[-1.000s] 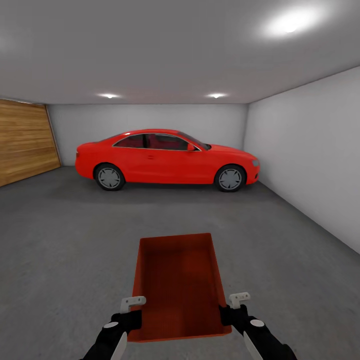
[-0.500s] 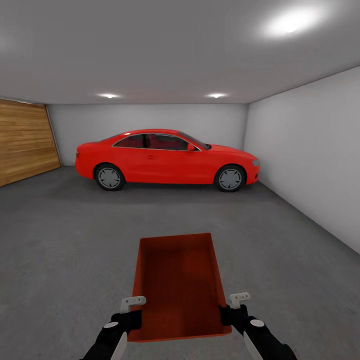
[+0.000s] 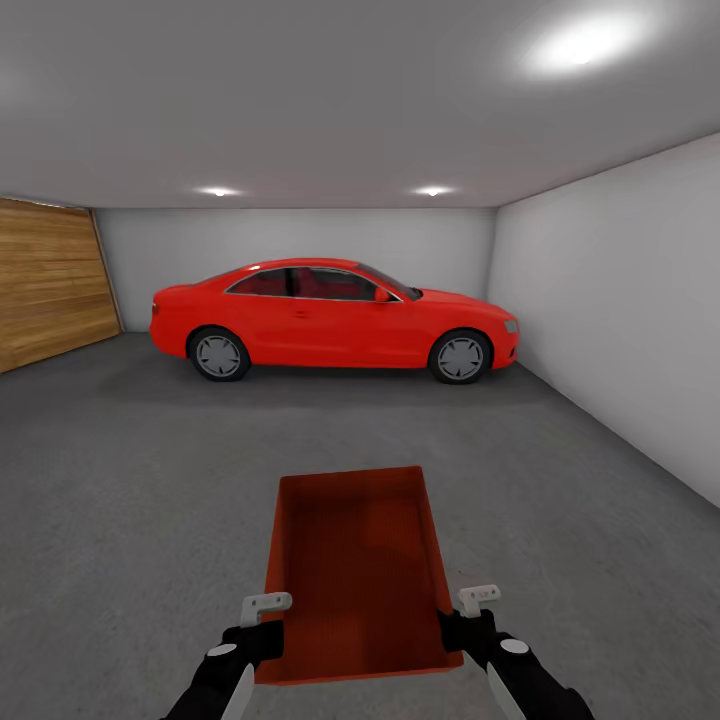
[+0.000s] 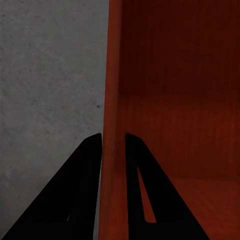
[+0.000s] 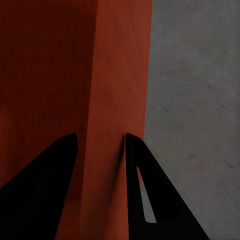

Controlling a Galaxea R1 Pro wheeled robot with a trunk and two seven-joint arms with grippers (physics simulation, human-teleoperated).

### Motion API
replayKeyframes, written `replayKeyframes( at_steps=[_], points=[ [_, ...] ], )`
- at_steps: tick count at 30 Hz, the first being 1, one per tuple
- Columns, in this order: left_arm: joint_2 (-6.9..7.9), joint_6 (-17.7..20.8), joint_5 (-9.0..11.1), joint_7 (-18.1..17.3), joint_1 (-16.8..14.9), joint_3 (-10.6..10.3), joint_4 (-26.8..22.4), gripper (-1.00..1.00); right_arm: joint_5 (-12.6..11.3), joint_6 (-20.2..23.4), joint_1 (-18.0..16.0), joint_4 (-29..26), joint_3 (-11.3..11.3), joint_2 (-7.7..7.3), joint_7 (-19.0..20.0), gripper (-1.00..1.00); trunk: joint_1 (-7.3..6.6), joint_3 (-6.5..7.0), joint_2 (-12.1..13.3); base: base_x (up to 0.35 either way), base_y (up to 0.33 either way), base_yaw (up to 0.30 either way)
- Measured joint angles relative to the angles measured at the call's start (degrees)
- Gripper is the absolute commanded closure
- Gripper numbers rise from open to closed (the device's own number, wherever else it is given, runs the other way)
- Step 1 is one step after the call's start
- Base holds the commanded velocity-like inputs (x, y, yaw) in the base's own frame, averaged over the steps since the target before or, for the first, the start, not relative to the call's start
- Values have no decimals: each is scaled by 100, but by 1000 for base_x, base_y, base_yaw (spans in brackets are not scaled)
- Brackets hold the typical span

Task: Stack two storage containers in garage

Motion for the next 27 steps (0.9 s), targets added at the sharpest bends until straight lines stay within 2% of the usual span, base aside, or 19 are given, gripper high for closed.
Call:
replayKeyframes(
  at_steps=[6,27],
  points=[
    [0,1,-1,0,0,0,0,100,0,0,0,0,0,0,0,100,-2,0,0,182,0,0],
    [0,0,0,0,0,0,0,100,1,0,-1,0,0,0,0,100,-2,0,0,263,0,0]
  ],
)
